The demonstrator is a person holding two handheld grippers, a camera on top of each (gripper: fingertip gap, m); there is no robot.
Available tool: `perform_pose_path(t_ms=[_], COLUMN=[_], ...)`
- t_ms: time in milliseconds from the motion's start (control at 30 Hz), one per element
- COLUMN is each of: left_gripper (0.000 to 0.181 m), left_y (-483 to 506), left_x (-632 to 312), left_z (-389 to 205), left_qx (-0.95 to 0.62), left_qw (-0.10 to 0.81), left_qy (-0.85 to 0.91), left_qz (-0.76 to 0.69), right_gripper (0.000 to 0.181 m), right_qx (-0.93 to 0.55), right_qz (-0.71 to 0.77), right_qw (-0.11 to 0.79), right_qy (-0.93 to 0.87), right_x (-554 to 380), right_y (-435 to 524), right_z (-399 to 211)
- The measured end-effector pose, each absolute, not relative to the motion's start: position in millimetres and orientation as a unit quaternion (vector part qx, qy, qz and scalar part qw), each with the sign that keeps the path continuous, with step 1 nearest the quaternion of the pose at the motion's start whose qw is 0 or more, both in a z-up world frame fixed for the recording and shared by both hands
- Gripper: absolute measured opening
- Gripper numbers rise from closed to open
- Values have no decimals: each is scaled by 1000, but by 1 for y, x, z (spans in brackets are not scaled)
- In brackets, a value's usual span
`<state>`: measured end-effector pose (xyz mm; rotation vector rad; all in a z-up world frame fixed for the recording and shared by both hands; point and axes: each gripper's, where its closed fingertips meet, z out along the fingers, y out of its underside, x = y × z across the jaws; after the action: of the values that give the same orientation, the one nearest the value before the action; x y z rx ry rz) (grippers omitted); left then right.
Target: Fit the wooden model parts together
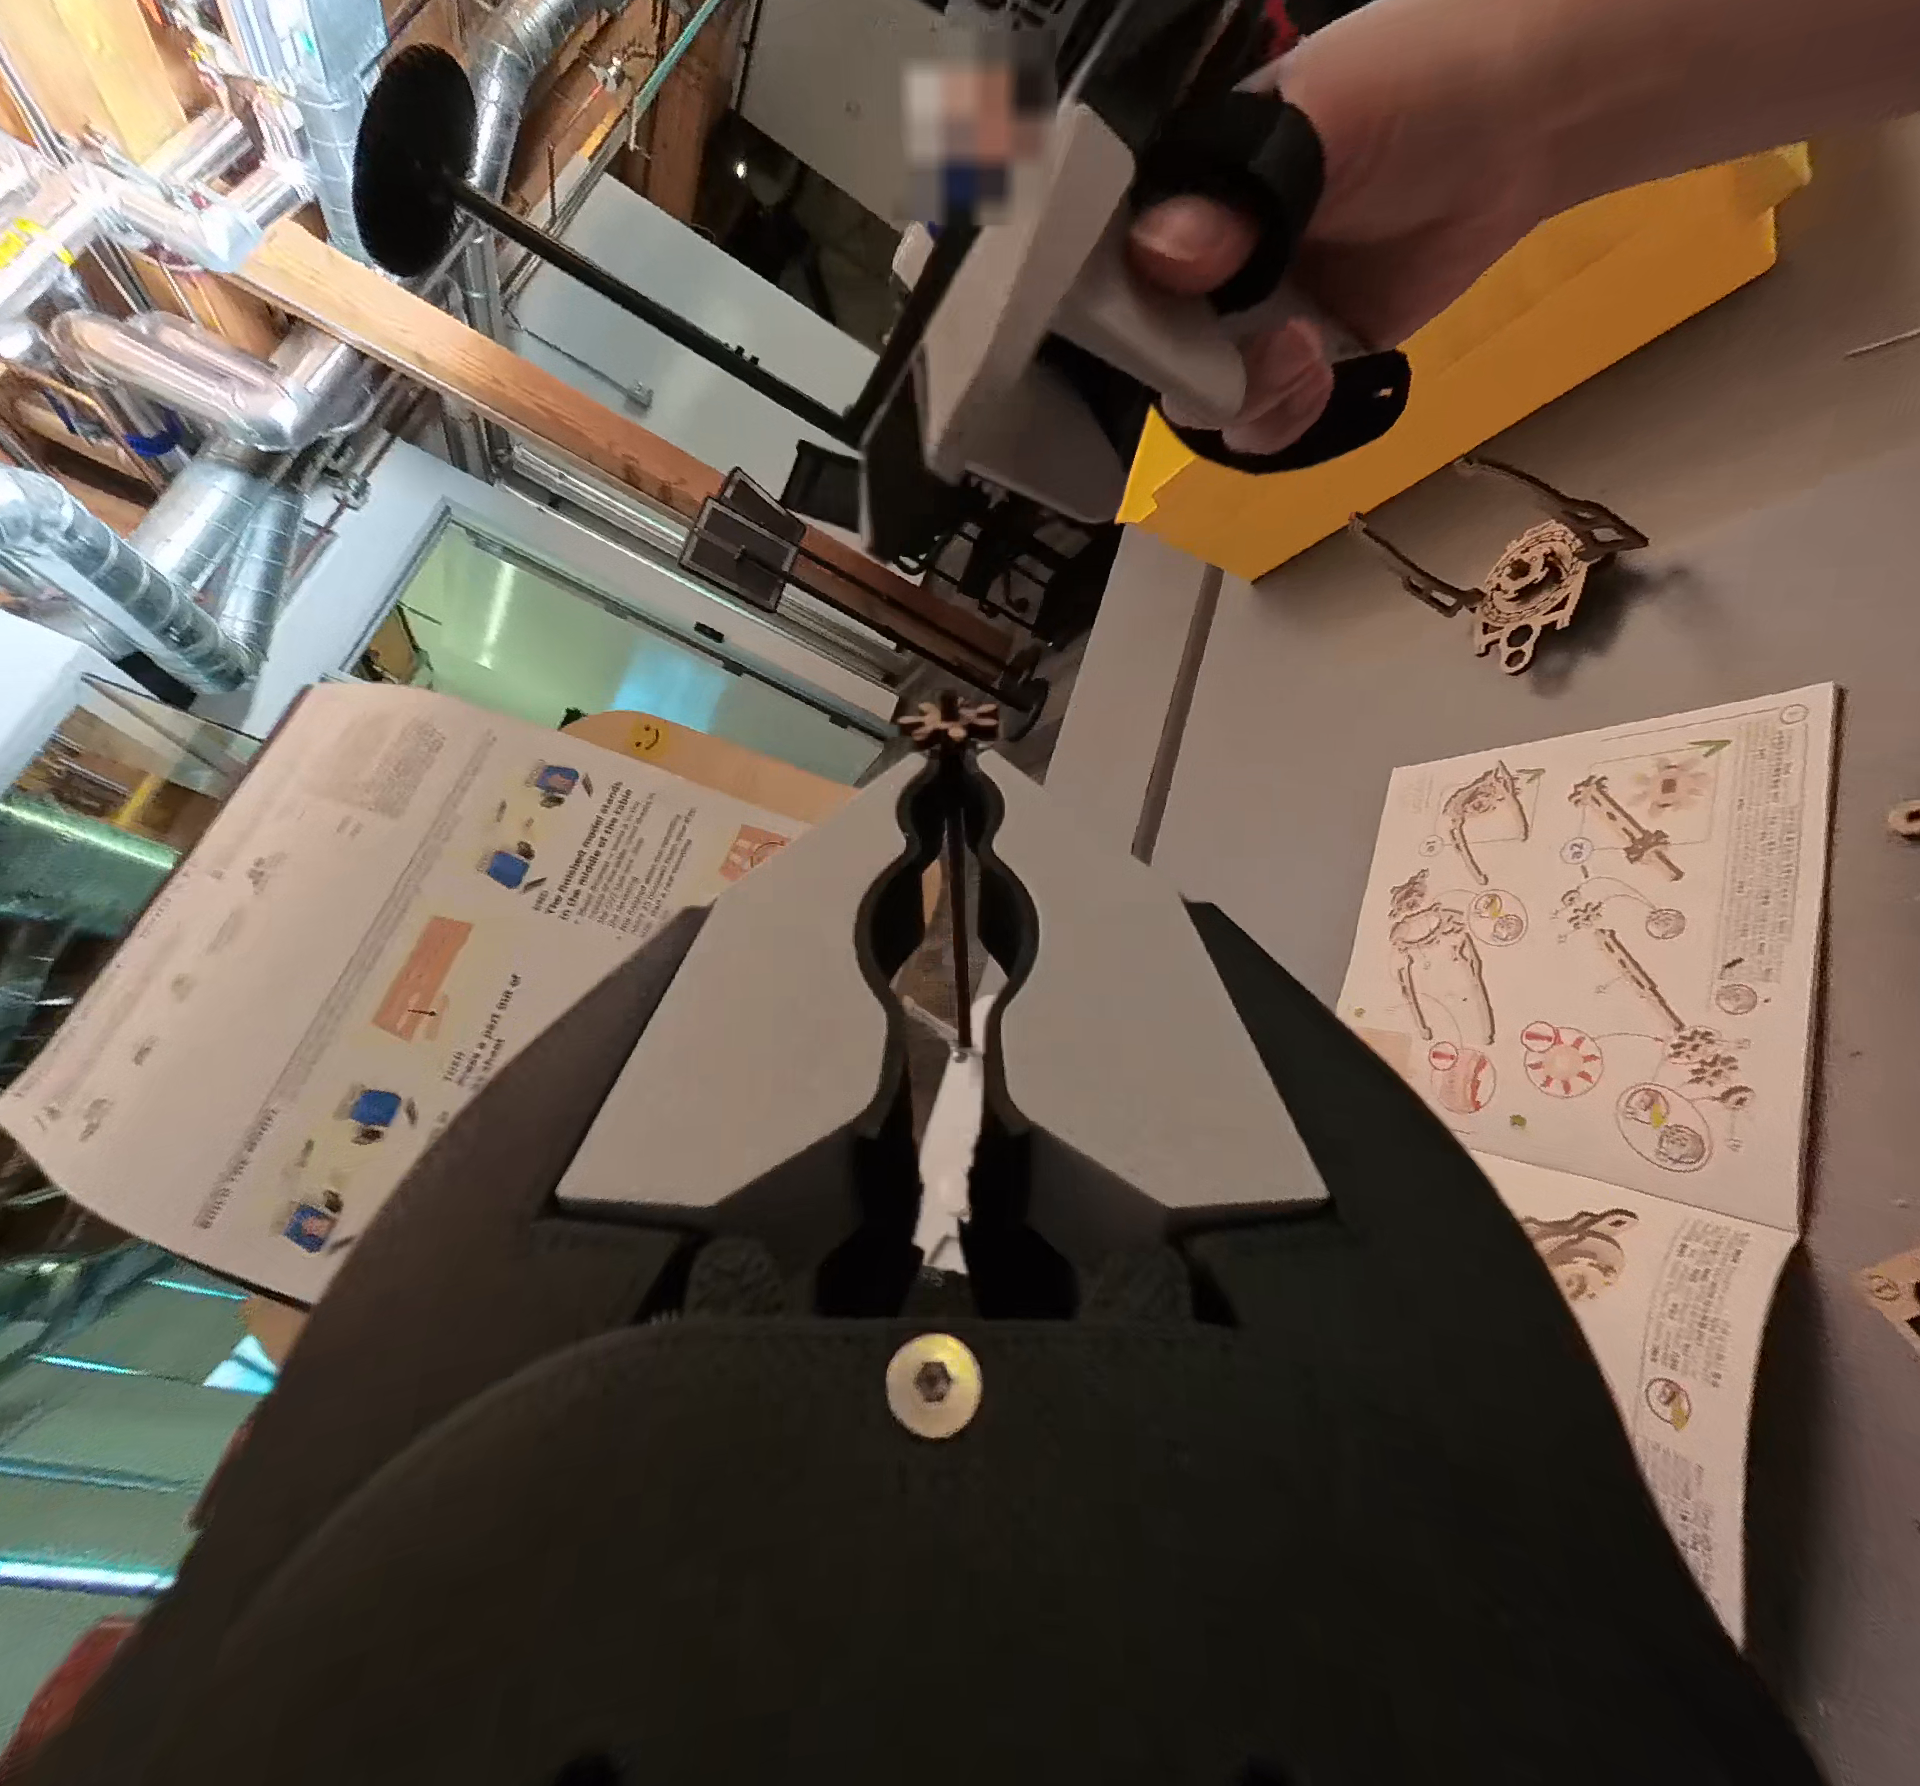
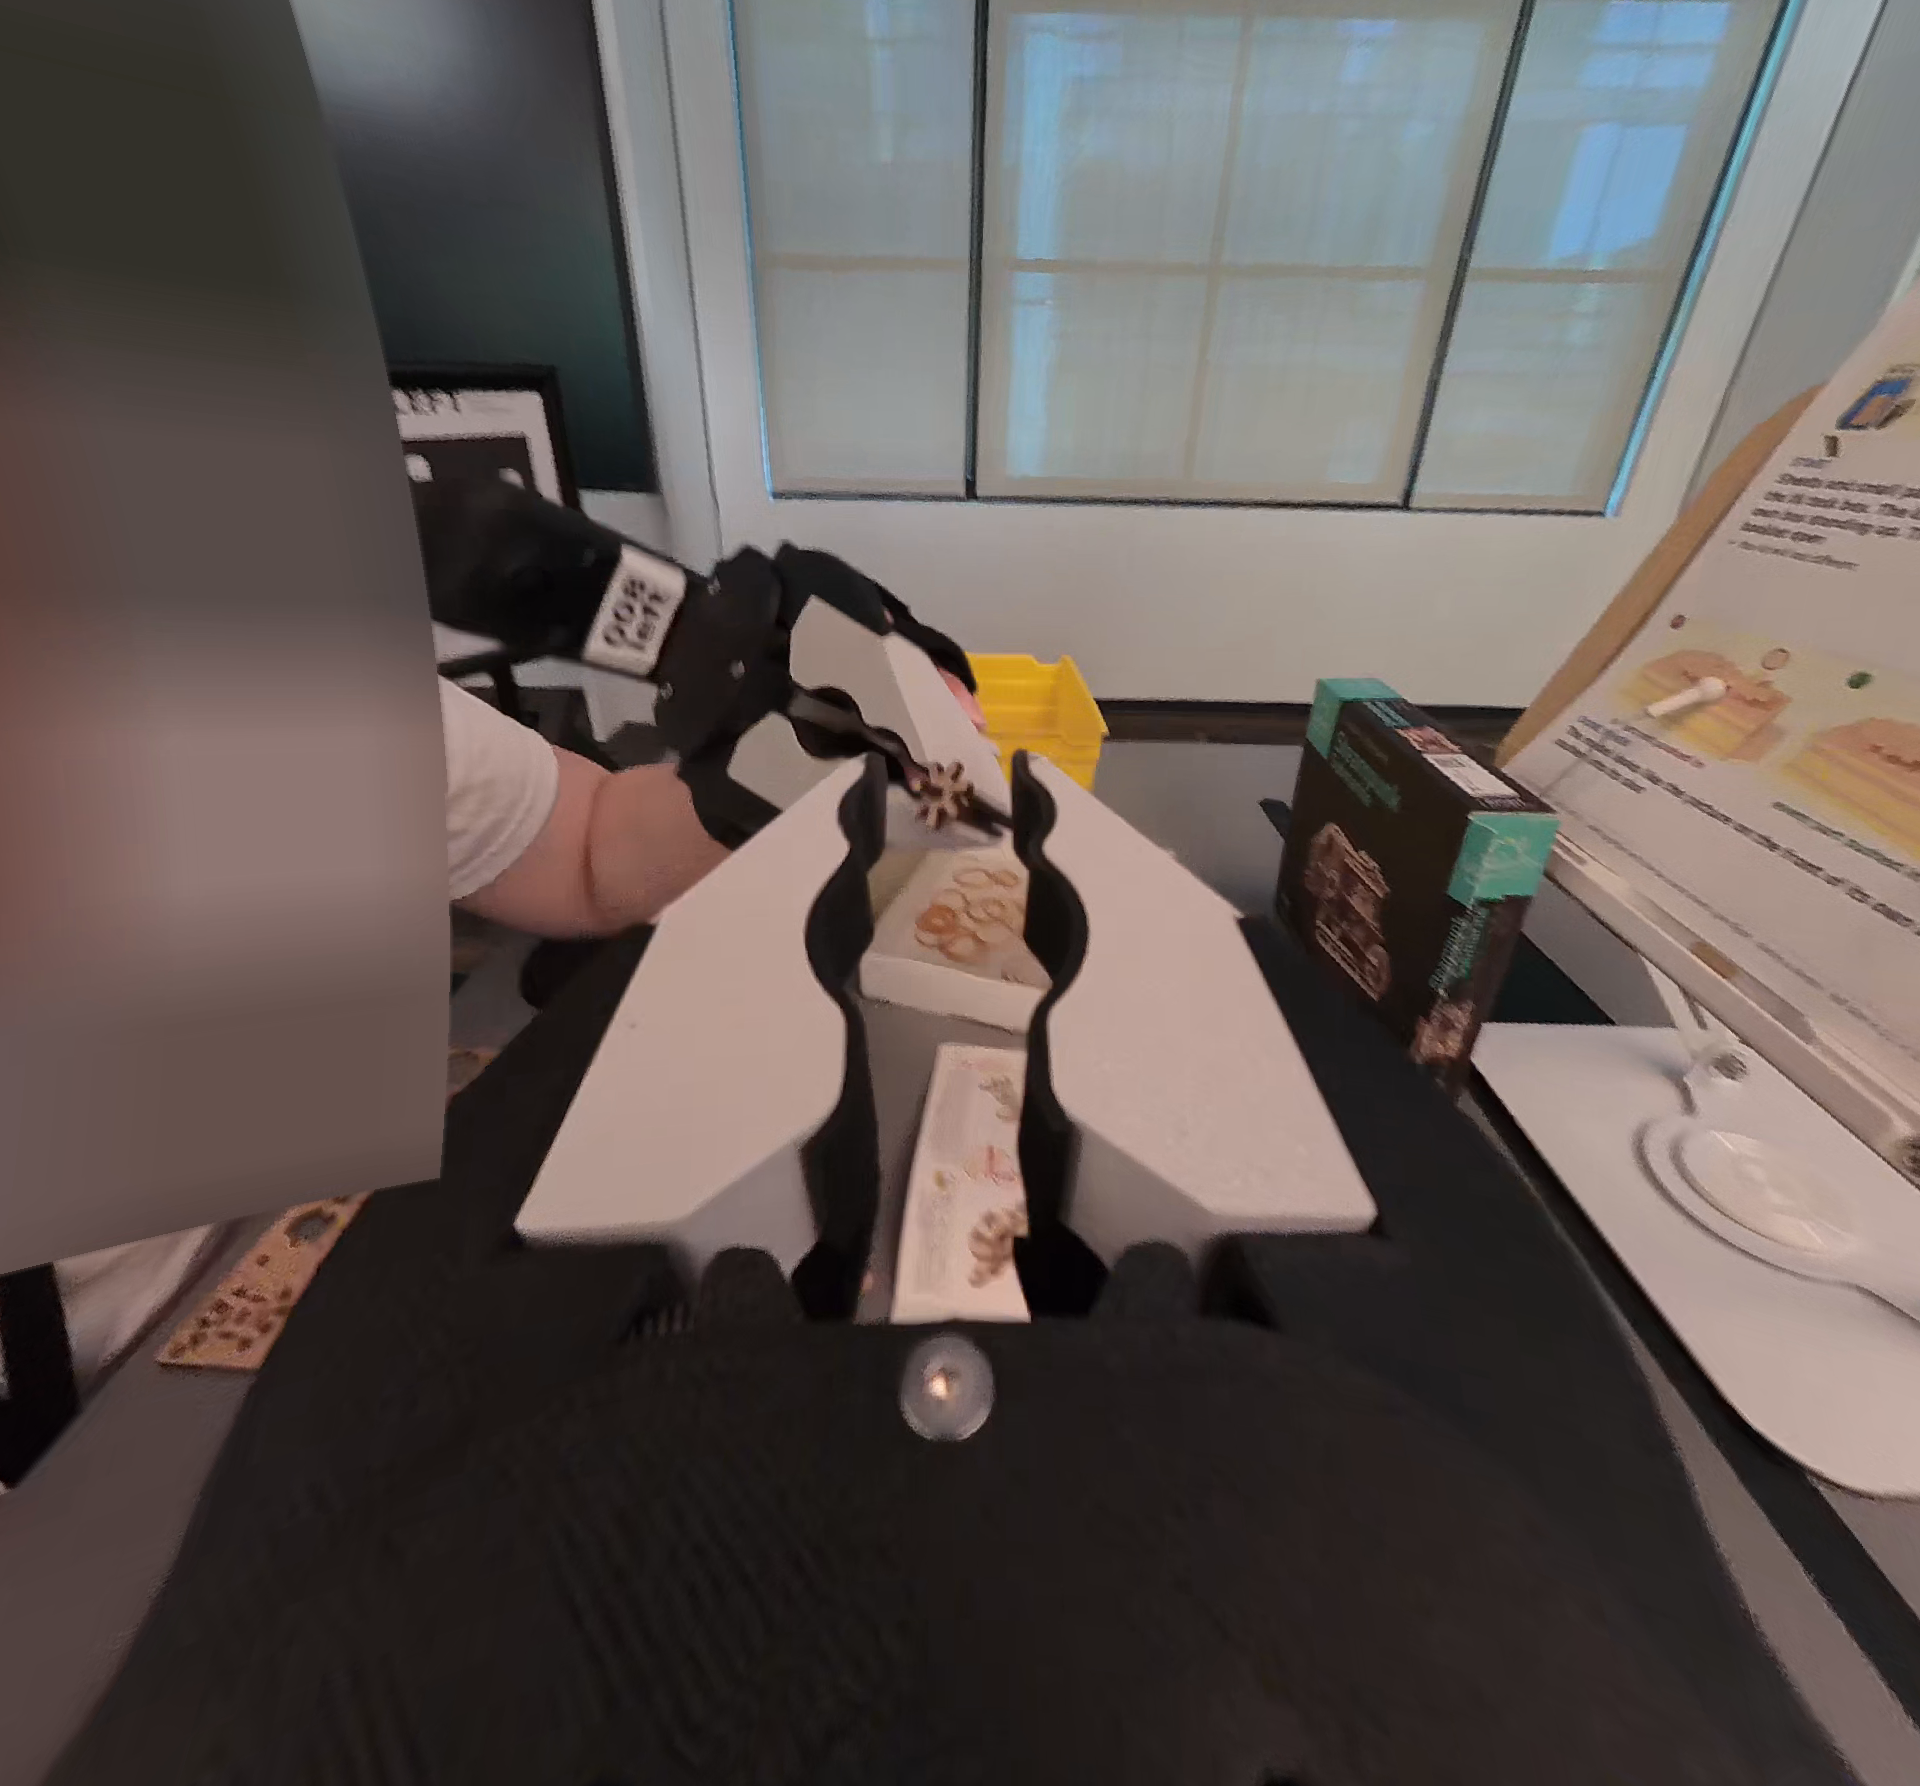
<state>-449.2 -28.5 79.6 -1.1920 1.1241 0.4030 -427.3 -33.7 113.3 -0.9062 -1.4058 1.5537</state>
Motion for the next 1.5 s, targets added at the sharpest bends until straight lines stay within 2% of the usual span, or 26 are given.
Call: perform_pose_path(t_ms=[100,200,300,433,533,667,867,1233,1500], left_gripper=[0,0,0,0,0,0,0,0,0], left_y=[-25,-24,-23,-30,-52,-79,-85,-83,-83], left_x=[-455,-461,-467,-475,-478,-485,-471,-457,-455], left_z=[78,77,72,58,40,40,25,15,10], left_qx=[-547,-560,-570,-602,-610,-569,-550,-534,-536], left_qw=[663,662,651,640,636,701,716,711,701], left_qy=[491,485,491,473,471,428,429,458,469], left_qz=[141,115,104,68,47,46,29,15,26], right_gripper=[16,15,16,13,12,15,16,20,13], right_qx=[-385,-433,-446,-506,-529,-583,-577,-584,-566], right_qz=[543,419,274,168,155,163,180,217,256], right_qw=[427,399,325,233,200,195,261,230,193], right_qy=[-612,-691,-787,-813,-810,-772,-753,-748,-760], right_x=[-427,-418,-396,-389,-378,-361,-369,-363,-358], right_y=[-27,-20,-26,-37,-54,-59,-61,-53,-74], right_z=[95,62,6,-57,-97,-124,-129,-149,-150])
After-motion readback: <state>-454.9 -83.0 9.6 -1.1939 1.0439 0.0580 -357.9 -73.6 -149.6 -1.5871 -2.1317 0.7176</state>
